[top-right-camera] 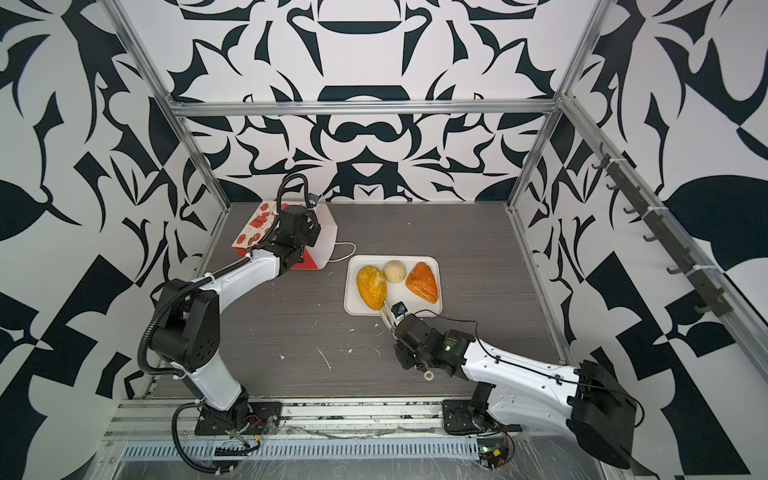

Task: Take the fake bread out of the paper bag
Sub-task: 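Open the tongs to release the sesame bun onto the tray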

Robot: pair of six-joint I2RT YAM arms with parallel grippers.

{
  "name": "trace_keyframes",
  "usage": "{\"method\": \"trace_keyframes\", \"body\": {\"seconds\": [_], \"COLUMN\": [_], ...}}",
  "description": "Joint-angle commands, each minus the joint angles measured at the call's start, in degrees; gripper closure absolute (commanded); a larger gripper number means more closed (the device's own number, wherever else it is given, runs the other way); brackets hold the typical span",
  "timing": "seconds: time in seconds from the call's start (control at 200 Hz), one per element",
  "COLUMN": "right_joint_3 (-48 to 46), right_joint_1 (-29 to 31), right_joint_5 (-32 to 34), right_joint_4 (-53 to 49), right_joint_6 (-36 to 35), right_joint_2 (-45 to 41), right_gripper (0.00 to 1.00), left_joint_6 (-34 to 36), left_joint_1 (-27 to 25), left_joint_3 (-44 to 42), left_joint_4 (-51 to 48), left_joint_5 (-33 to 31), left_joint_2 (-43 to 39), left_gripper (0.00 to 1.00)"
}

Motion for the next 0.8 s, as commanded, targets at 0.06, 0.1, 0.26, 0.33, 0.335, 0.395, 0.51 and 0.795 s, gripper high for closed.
{"method": "trace_keyframes", "body": {"seconds": [0.06, 0.1, 0.26, 0.33, 0.335, 0.395, 0.51, 0.795], "right_joint_3": [2.3, 2.7, 3.9, 3.9, 3.9, 4.0, 3.7, 3.5], "right_joint_1": [0.0, 0.0, 0.0, 0.0, 0.0, 0.0, 0.0, 0.0], "right_joint_5": [-1.4, -1.8, -2.2, -2.1, -2.1, -1.9, -1.4, -0.9], "right_joint_4": [3.0, 3.3, 2.7, 2.0, 2.0, 1.2, 0.4, -1.6], "right_joint_6": [-0.6, -0.7, -0.2, 0.2, 0.3, 0.9, 1.7, 2.7], "right_joint_2": [2.3, 2.9, 4.3, 4.2, 4.2, 4.0, 3.4, 2.3], "right_gripper": [1.0, 1.0, 1.0, 1.0, 1.0, 1.0, 0.98, 0.86], "left_joint_6": [-1.2, -1.3, -1.4, -1.4, -1.4, -1.4, -1.7, -2.0], "left_joint_1": [0.4, 0.5, 0.6, 0.8, 0.8, 1.0, 1.2, 1.3], "left_joint_3": [-0.8, -0.9, -1.2, -1.3, -1.3, -1.4, -1.7, -2.1], "left_joint_4": [2.7, 2.9, 3.3, 3.5, 3.5, 3.6, 3.9, 4.3], "left_joint_5": [0.7, 0.8, 0.9, 0.9, 1.0, 1.1, 1.3, 1.5], "left_joint_2": [1.0, 0.9, 0.8, 0.8, 0.8, 0.8, 0.9, 1.1], "left_gripper": [0.93, 0.93, 0.93, 0.93, 0.93, 0.93, 0.93, 0.93]}}
